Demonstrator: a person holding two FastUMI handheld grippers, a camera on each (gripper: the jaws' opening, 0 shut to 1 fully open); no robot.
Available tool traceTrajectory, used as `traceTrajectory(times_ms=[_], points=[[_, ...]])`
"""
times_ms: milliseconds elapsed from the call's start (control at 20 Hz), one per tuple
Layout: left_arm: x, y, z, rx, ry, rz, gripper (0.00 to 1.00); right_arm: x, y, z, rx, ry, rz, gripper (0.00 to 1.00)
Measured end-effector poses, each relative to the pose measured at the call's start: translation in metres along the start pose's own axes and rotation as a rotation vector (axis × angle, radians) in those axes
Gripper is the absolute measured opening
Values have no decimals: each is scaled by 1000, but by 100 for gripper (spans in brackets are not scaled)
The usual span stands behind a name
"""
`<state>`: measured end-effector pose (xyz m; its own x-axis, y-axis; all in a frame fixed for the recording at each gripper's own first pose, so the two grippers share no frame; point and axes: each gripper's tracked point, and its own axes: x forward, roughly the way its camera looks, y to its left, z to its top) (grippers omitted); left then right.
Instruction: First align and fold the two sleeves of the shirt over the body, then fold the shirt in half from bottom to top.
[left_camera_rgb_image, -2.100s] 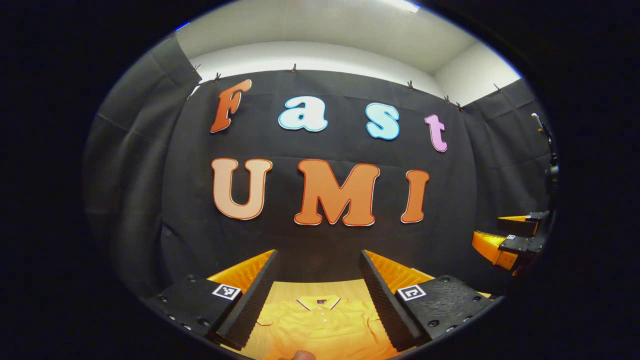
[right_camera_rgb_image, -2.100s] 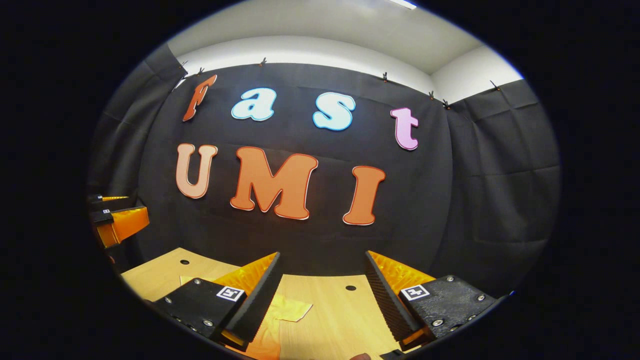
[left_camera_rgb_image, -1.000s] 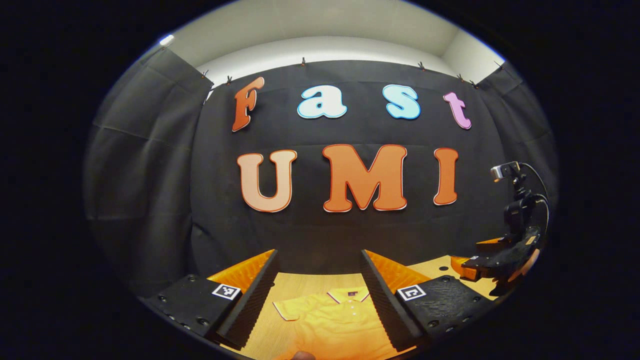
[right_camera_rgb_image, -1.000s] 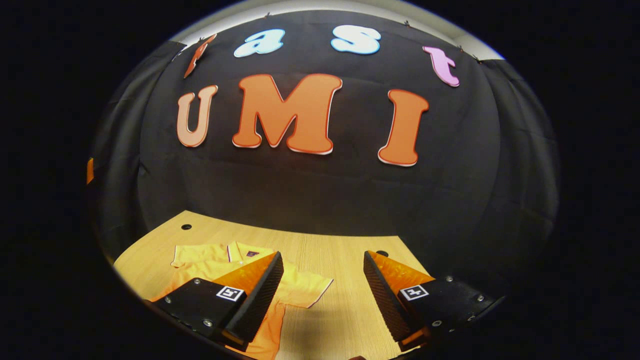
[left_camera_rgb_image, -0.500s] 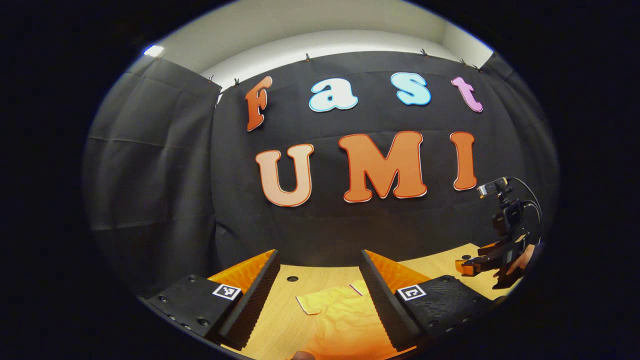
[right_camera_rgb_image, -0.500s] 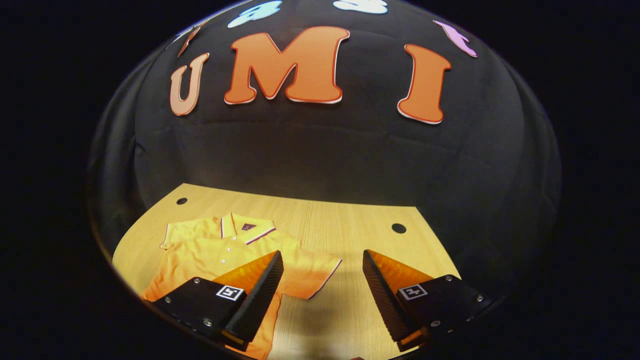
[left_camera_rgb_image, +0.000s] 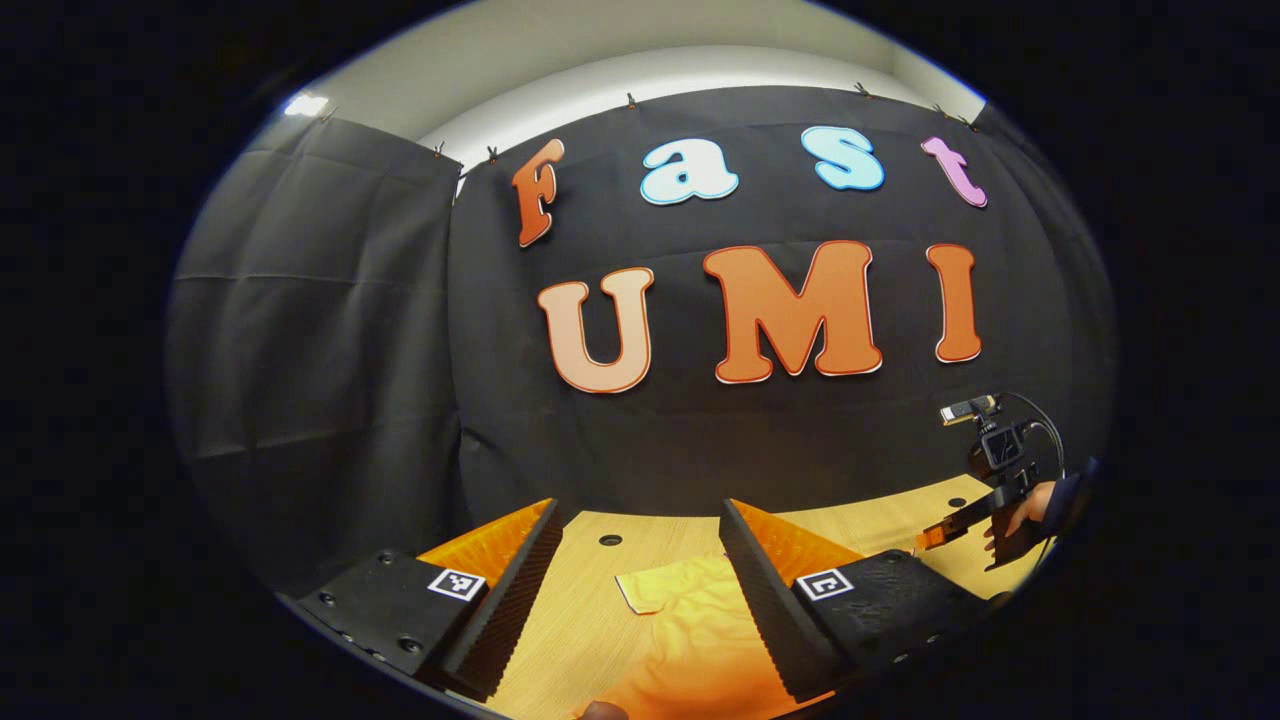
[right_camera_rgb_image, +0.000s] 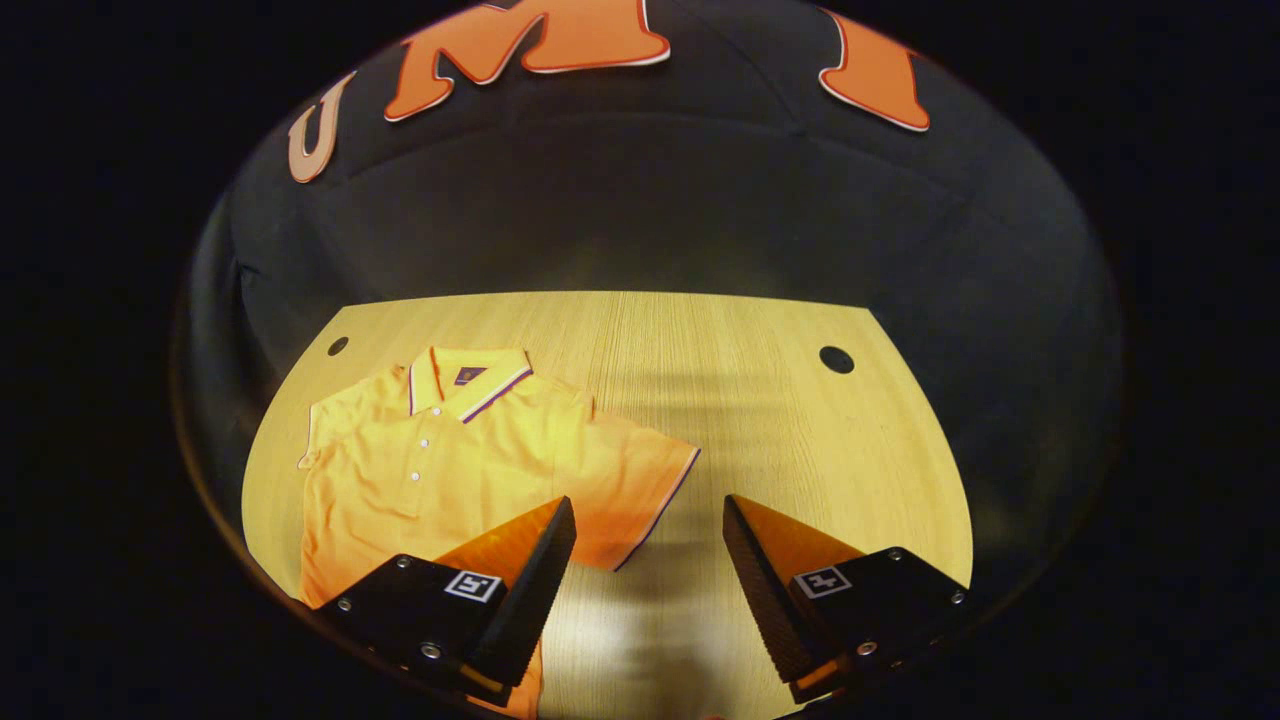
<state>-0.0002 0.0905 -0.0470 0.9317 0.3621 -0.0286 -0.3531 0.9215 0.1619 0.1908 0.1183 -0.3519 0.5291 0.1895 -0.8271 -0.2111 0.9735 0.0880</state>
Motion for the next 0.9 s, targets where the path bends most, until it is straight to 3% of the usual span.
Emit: traceTrajectory(times_ms=[350, 700, 750, 800, 900], points=[[2, -1, -13, 12, 50, 40, 97, 56, -4, -13, 25, 197, 13, 89], [0, 3, -22, 23, 103, 91, 97, 101, -2, -40, 68, 410, 3, 72], [1, 3, -24, 23, 109, 99, 97, 107, -1, -43, 70, 433, 1, 63], [0, 4, -25, 22, 115, 105, 98, 110, 0, -44, 70, 448, -5, 66], [-1, 4, -28, 20, 125, 114, 98, 114, 1, -49, 62, 494, -11, 58]])
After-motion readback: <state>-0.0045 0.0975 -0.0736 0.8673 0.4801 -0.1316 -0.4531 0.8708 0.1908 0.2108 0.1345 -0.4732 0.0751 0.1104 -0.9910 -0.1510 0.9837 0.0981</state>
